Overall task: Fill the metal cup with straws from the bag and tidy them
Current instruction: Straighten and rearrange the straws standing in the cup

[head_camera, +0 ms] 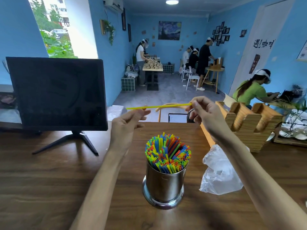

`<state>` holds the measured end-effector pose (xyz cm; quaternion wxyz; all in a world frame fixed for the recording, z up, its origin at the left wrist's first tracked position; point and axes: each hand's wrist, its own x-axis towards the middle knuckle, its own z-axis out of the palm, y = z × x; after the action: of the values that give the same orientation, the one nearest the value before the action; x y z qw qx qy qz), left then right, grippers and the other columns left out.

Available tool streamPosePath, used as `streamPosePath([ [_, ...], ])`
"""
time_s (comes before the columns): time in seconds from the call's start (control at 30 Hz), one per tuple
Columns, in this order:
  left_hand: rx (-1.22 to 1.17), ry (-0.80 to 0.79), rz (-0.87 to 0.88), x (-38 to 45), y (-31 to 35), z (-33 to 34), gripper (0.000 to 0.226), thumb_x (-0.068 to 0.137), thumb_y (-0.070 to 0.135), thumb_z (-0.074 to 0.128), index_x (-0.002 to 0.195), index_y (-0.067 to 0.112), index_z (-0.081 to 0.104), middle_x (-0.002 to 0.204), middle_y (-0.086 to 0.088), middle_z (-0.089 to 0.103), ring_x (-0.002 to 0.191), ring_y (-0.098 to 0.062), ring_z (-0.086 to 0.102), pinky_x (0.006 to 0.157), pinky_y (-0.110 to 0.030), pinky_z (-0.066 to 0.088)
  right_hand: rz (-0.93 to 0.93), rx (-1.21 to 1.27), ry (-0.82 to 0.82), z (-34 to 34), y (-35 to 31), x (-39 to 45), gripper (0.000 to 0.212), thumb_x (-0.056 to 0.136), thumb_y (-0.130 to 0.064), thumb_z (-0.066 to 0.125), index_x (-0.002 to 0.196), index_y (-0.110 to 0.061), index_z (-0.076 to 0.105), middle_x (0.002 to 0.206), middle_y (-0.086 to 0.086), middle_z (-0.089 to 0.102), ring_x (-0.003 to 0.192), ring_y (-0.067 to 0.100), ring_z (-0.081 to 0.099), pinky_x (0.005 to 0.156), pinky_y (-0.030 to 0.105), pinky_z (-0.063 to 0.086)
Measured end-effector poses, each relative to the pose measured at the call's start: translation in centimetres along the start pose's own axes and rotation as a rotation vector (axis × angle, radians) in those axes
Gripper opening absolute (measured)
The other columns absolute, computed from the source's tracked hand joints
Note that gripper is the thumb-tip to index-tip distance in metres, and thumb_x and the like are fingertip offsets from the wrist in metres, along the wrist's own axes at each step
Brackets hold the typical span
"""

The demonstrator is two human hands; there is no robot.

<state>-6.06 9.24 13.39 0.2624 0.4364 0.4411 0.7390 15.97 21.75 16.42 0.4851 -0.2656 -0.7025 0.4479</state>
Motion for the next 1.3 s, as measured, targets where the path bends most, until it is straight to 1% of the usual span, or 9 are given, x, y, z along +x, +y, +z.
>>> streamPosePath([
  [0.17,-0.115,-0.011,0.038,0.0,1.1,0.6,0.023,0.090,0.030,0.066,0.109,0.021,0.075,0.103,-0.002,0.079,0.088,-0.014,0.074,0.069,-0.023,0.058,0.036,-0.126,-0.196,1.4,2.9,-1.5,0.012,0.104,-0.014,0.056,0.097,-0.016,0.065,0.086,-0.002,0.076,0.069,0.010,0.062,0.057,0.015,0.045],
  [0.3,0.050,-0.021,0.190,0.0,1.1,1.5,0.015,0.101,0.014,0.063,0.113,0.019,0.069,0.092,0.000,0.079,0.086,-0.015,0.075,0.076,-0.023,0.057,0.067,-0.323,-0.317,0.8,3.9,-1.1,0.010,0.098,-0.026,0.068,0.093,-0.021,0.075,0.090,-0.005,0.075,0.084,0.013,0.067,0.081,0.031,0.053],
  [0.47,0.249,-0.175,0.162,-0.5,-0.4,2.3,0.048,0.097,0.017,0.071,0.135,0.041,0.053,0.095,0.004,0.075,0.084,-0.014,0.076,0.073,-0.022,0.058,0.116,-0.602,-0.423,1.1,4.5,-0.5,0.018,0.087,-0.049,0.075,0.096,-0.033,0.076,0.087,-0.014,0.074,0.080,-0.005,0.065,0.068,0.017,0.048],
  [0.63,0.452,-0.258,0.179,-0.5,-2.0,2.1,0.060,0.095,0.025,0.073,0.139,0.055,0.045,0.092,0.012,0.072,0.082,-0.006,0.074,0.076,-0.013,0.053,0.131,-0.577,-0.417,1.7,4.9,-0.2,0.013,0.088,-0.039,0.077,0.084,-0.028,0.080,0.080,-0.009,0.077,0.076,0.001,0.070,0.064,0.015,0.054],
  [0.77,0.533,-0.305,0.145,-0.4,-2.9,1.6,0.055,0.093,0.030,0.074,0.133,0.058,0.049,0.090,0.009,0.071,0.083,-0.005,0.073,0.075,-0.019,0.056,0.102,-0.635,-0.427,1.7,4.5,0.1,0.010,0.089,-0.033,0.077,0.083,-0.026,0.080,0.080,-0.009,0.077,0.076,0.003,0.070,0.066,0.013,0.051],
  [1.0,0.783,-0.455,0.129,-0.5,-3.3,1.0,0.012,0.092,0.044,0.072,0.102,0.044,0.078,0.103,0.024,0.072,0.106,0.006,0.058,0.088,-0.023,0.048,0.079,-0.571,-0.364,1.2,2.2,1.1,0.014,0.090,-0.031,0.077,0.083,-0.019,0.080,0.082,-0.005,0.077,0.081,0.015,0.070,0.074,0.034,0.054],
  [1.1,0.832,-0.478,0.111,-0.6,-3.1,1.0,0.020,0.088,0.058,0.069,0.094,0.044,0.081,0.110,0.027,0.071,0.113,0.012,0.050,0.095,-0.022,0.043,0.023,-0.538,-0.293,0.8,0.8,1.6,0.016,0.092,-0.027,0.075,0.087,-0.013,0.079,0.076,-0.018,0.073,0.075,0.009,0.068,0.065,0.018,0.049],
  [1.17,0.767,-0.418,0.091,-0.5,-3.0,1.3,0.022,0.090,0.058,0.067,0.094,0.043,0.081,0.110,0.028,0.072,0.112,0.011,0.054,0.093,-0.020,0.045,-0.007,-0.519,-0.213,0.3,-0.4,2.0,0.013,0.095,-0.028,0.071,0.090,-0.017,0.076,0.075,-0.017,0.071,0.068,0.000,0.062,0.060,0.008,0.044],
  [1.3,0.649,-0.176,0.065,-0.6,-2.8,1.8,0.015,0.095,0.048,0.068,0.082,0.044,0.076,0.088,0.028,0.073,0.087,0.009,0.066,0.073,-0.006,0.045,-0.088,-0.401,0.042,-0.9,-2.7,2.6,0.011,0.098,-0.031,0.066,0.091,-0.023,0.071,0.085,-0.001,0.073,0.070,0.007,0.059,0.066,0.022,0.050],
])
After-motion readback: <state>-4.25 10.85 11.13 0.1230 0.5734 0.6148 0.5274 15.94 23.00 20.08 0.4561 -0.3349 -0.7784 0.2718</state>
